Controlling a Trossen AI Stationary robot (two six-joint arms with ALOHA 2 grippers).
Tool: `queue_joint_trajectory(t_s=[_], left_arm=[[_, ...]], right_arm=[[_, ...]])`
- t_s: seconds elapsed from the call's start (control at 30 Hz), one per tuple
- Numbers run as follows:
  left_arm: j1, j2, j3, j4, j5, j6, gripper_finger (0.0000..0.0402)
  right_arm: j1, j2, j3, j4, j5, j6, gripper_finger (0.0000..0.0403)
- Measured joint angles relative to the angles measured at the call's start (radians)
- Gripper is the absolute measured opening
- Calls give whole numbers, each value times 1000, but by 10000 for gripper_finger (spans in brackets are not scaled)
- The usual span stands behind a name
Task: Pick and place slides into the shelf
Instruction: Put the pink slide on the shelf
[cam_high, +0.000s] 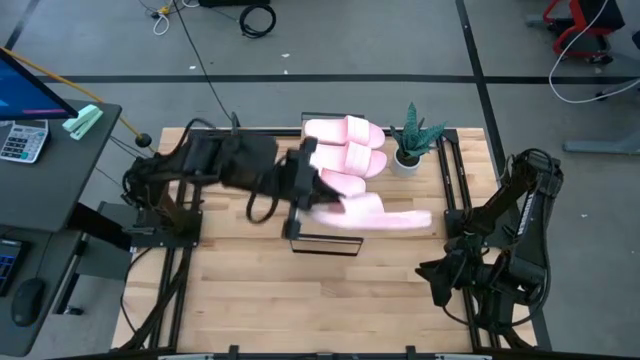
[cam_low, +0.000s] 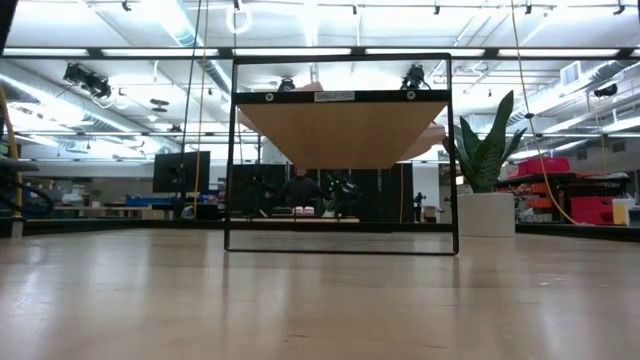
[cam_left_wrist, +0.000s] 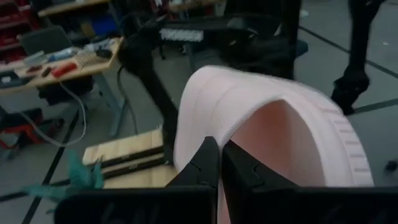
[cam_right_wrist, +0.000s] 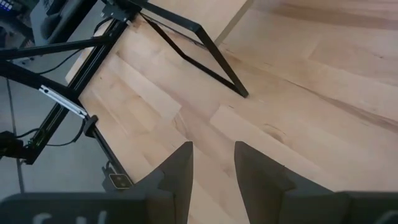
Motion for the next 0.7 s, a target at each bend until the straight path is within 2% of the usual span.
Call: queue_joint_trajectory(t_s=[0.2, 0.27, 0.47, 0.7], left_arm=[[149, 0, -58, -1, 110, 14, 7], [192, -2, -108, 51, 164, 14, 7], [277, -36, -358, 290, 345, -44, 7], [327, -176, -674, 547, 402, -91, 7]], right_arm=[[-1, 0, 0, -10, 14, 31, 124], [-7, 0, 0, -18, 16, 44, 124], [-28, 0, 0, -19, 15, 53, 124], [-55, 0, 0, -19, 15, 78, 124]])
